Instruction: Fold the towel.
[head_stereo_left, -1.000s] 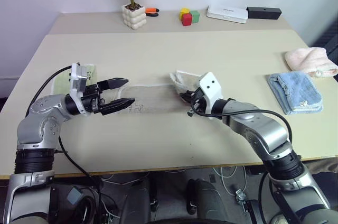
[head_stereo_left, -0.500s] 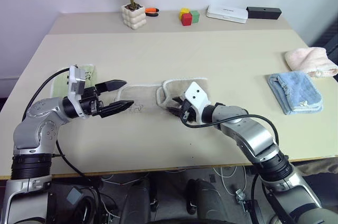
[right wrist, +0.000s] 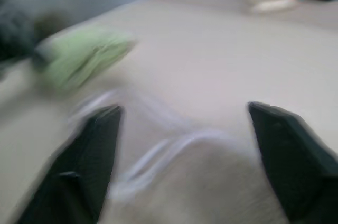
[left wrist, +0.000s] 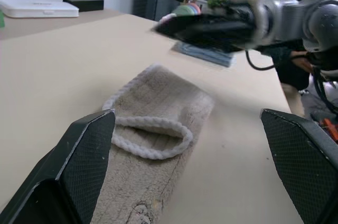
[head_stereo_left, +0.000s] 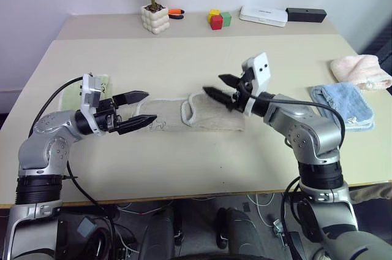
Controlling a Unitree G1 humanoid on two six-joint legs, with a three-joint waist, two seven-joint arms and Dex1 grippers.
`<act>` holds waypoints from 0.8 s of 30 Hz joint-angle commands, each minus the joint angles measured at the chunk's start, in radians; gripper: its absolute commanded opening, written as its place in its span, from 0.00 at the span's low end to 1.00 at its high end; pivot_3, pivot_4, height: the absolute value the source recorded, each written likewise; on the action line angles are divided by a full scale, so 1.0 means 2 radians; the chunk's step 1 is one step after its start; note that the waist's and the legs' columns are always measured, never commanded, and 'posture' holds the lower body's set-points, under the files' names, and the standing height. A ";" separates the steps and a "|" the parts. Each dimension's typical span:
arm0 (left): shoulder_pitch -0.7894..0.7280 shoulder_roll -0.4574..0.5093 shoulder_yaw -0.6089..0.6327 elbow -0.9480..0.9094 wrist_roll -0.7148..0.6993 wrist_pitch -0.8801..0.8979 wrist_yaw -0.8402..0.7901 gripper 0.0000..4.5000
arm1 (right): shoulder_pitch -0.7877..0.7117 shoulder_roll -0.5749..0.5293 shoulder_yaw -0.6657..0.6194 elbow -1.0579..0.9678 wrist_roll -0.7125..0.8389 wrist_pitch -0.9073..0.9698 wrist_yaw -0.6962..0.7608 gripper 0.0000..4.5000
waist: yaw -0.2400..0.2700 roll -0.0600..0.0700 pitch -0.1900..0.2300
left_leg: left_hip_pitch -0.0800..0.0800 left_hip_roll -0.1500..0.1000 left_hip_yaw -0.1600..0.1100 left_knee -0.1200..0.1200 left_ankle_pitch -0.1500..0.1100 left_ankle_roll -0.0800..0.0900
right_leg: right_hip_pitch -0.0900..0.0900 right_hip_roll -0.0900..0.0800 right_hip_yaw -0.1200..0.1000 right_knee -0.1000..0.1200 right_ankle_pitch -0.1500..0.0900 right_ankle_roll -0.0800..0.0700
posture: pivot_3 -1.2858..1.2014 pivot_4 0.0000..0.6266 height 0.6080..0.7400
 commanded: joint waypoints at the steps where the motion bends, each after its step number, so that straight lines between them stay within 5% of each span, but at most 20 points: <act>1: 0.001 0.000 0.002 -0.016 -0.008 -0.002 0.000 1.00 | 0.005 0.033 -0.019 0.039 -0.005 -0.039 -0.022 0.35 | -0.001 0.000 0.000 | 0.000 0.000 0.001 0.000 0.000 -0.001 | 0.000 0.000 0.000 0.000 0.000 0.000 | 0.52 0.24 1.00; 4: 0.005 -0.001 0.001 -0.021 -0.011 0.003 0.003 1.00 | 0.032 0.066 -0.032 0.084 -0.005 -0.071 -0.026 0.01 | -0.002 0.000 0.000 | 0.000 0.000 0.002 -0.001 0.001 -0.001 | 0.000 0.000 0.000 0.000 0.000 0.000 | 0.52 0.24 1.00; 13: 0.036 -0.007 -0.007 -0.059 -0.012 0.012 0.025 1.00 | 0.104 0.048 0.086 0.189 -0.159 -0.242 0.000 0.01 | -0.004 0.000 -0.001 | 0.001 0.000 0.002 -0.004 0.003 -0.004 | -0.001 0.001 0.000 0.000 0.000 0.000 | 0.52 0.24 1.00; 18: 0.033 -0.005 -0.007 -0.055 -0.013 0.013 0.024 1.00 | 0.092 0.061 0.074 0.205 -0.159 -0.264 0.004 0.01 | -0.004 -0.001 -0.001 | 0.006 0.000 0.001 -0.005 0.003 -0.004 | 0.003 0.001 0.000 -0.001 0.000 0.000 | 0.52 0.24 1.00; 21: 0.037 -0.004 -0.006 -0.054 -0.016 0.028 0.033 1.00 | 0.083 0.058 0.069 0.184 -0.156 -0.273 0.018 0.19 | -0.004 -0.001 -0.001 | 0.008 0.000 0.000 -0.006 0.001 -0.003 | 0.005 0.001 0.001 -0.001 -0.001 -0.001 | 0.52 0.24 1.00; 24: 0.047 -0.006 0.002 -0.067 -0.043 0.080 0.057 1.00 | 0.077 0.050 0.069 0.154 -0.160 -0.282 0.028 0.53 | -0.004 -0.001 -0.001 | 0.008 0.000 0.000 -0.006 0.001 -0.002 | 0.004 0.001 0.001 -0.001 0.000 -0.001 | 0.52 0.24 1.00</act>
